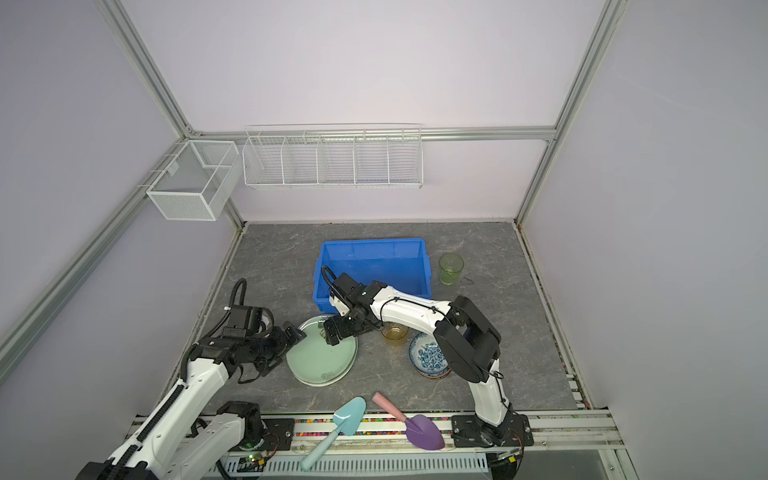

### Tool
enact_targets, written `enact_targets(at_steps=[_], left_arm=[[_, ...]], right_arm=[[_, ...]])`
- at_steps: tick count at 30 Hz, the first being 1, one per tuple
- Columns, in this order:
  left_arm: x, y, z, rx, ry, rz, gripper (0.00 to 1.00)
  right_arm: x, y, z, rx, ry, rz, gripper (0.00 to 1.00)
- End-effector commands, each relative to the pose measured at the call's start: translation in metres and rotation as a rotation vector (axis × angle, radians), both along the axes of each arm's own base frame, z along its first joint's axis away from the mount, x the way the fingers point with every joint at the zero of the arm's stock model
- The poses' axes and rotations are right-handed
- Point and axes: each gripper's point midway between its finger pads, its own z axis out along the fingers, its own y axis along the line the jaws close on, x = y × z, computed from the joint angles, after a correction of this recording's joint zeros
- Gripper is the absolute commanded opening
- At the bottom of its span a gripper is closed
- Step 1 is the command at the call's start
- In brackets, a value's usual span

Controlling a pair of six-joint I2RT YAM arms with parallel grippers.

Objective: Place the mixed dishes into the plastic bin

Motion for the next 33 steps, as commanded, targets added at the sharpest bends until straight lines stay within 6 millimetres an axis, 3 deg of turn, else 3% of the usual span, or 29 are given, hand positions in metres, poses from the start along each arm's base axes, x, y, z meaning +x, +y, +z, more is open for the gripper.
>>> enact_targets(at_steps=[1, 11, 24, 33], left_arm=[[0.003, -0.004, -0.002, -0.025, -0.009, 0.015, 1.00], [0.003, -0.013, -0.011, -0.047, 0.007, -0.019, 1.00], [-0.006, -0.013, -0.001, -0.072, -0.028, -0.007, 1.00], [-0.002, -0.019, 0.006, -0.118, -0.061, -0.011, 0.92]], right_arm=[[-0.010, 0.007, 0.016, 0.063, 0.013, 0.013, 0.92], [-0.013, 0.008, 0.019, 0.085, 0.019, 0.024, 0.92], [-0.017, 0.016, 0.022, 0.130, 0.046, 0.044, 0.93], [-0.016, 0.018, 0.015, 0.107, 0.065, 0.044, 0.93]])
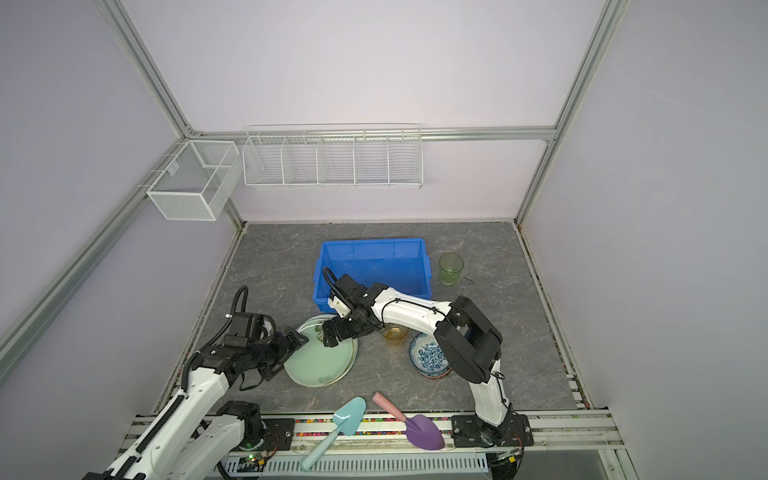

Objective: Place the mixed dishes into the plastic bin

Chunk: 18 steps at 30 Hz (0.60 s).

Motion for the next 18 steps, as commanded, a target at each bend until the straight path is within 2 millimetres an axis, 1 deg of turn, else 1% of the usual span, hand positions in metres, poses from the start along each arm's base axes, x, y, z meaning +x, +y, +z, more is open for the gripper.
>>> enact_targets(at_steps=[1, 6, 9, 16, 18], left_arm=[[0.007, -0.011, 0.012, -0.069, -0.050, -0.014, 0.91], [0.011, -0.015, 0.015, -0.093, -0.063, -0.015, 0.85], [0.012, -0.017, 0.016, -0.109, -0.073, -0.013, 0.83], [0.013, -0.019, 0.024, -0.127, -0.102, -0.013, 0.71], [0.013, -0.019, 0.024, -0.127, -0.101, -0.012, 0.69]], right_arm=[[-0.007, 0.011, 0.013, 0.049, 0.024, 0.022, 0.93], [-0.007, 0.008, 0.008, 0.026, 0.026, 0.018, 0.93], [-0.006, 0.011, 0.009, 0.042, 0.030, 0.022, 0.93], [-0.007, 0.017, 0.009, 0.057, 0.044, 0.030, 0.93], [-0.007, 0.018, 0.008, 0.059, 0.047, 0.033, 0.93]])
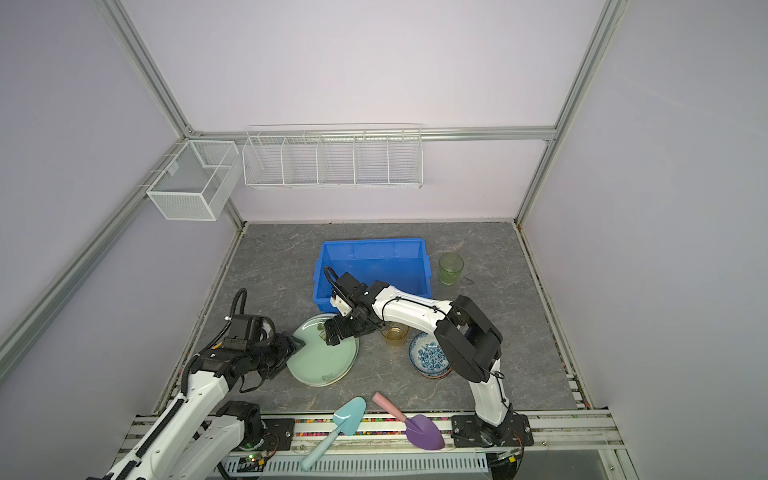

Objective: Place the mixed dishes into the plastic bin

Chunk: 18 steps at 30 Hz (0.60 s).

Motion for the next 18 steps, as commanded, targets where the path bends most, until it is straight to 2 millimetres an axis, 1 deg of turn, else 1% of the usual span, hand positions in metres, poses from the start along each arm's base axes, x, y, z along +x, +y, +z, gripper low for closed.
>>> enact_targets(at_steps=[1, 7, 13, 18], left_arm=[[0.0141, -0.0183, 0.0295, -0.112, -0.119, -0.033, 0.68], [0.0149, -0.0184, 0.0338, -0.123, -0.141, -0.025, 0.65], [0.0158, -0.0192, 0.0338, -0.138, -0.149, -0.014, 0.62], [0.0159, -0.0187, 0.0341, -0.137, -0.152, -0.012, 0.55]], right_arm=[[-0.0123, 0.0238, 0.0099, 0.087, 0.043, 0.050, 0.93], [-0.0134, 0.0258, 0.0107, 0.099, 0.051, 0.057, 0.93], [-0.0143, 0.0285, 0.0143, 0.114, 0.052, 0.068, 0.93], [-0.0138, 0.0299, 0.0150, 0.118, 0.053, 0.072, 0.93]])
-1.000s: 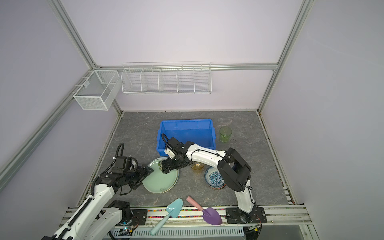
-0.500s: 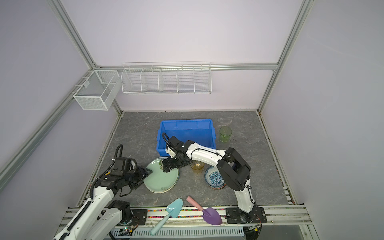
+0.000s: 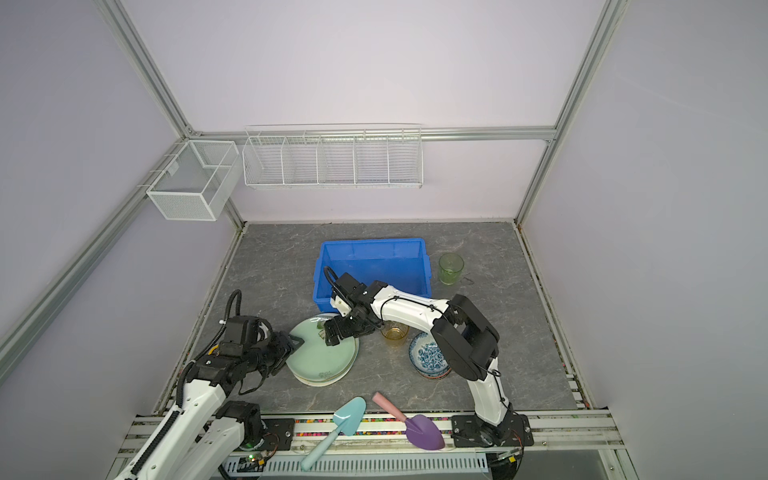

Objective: Place the mixed dishes into the plastic bin

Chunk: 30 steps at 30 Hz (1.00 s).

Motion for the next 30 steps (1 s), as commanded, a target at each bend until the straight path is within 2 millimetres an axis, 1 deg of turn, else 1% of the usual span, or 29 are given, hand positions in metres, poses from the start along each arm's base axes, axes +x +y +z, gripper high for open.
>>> enact_targets(at_steps=[1, 3, 7, 11, 16, 18, 19, 25, 28, 30], left_arm=[[0.012, -0.014, 0.020, -0.085, -0.086, -0.027, 0.53], [0.012, -0.014, 0.020, -0.084, -0.085, -0.028, 0.49], [0.011, -0.014, 0.019, -0.082, -0.083, -0.025, 0.43], [0.010, -0.012, 0.021, -0.070, -0.088, -0.029, 0.39], [0.009, -0.011, 0.023, -0.062, -0.087, -0.034, 0.29], [0.008, -0.011, 0.024, -0.062, -0.085, -0.032, 0.21], [0.007, -0.011, 0.023, -0.061, -0.082, -0.032, 0.19], [0.004, -0.009, 0.025, -0.052, -0.083, -0.031, 0.14], [0.000, -0.006, 0.028, -0.031, -0.085, -0.035, 0.00], [-0.002, -0.002, 0.030, -0.009, -0.084, -0.036, 0.00]], right_arm=[[-0.013, 0.028, 0.021, 0.119, 0.032, 0.066, 0.93], [-0.013, 0.028, 0.020, 0.118, 0.033, 0.067, 0.93], [-0.013, 0.028, 0.022, 0.116, 0.028, 0.069, 0.93], [-0.010, 0.027, 0.023, 0.109, 0.021, 0.068, 0.93], [-0.009, 0.027, 0.026, 0.111, 0.017, 0.070, 0.93], [-0.009, 0.027, 0.027, 0.112, 0.016, 0.069, 0.93], [-0.009, 0.027, 0.026, 0.111, 0.015, 0.069, 0.93], [-0.007, 0.026, 0.026, 0.111, 0.015, 0.064, 0.93], [-0.007, 0.026, 0.030, 0.116, 0.012, 0.065, 0.93], [-0.006, 0.026, 0.034, 0.124, 0.007, 0.065, 0.93]])
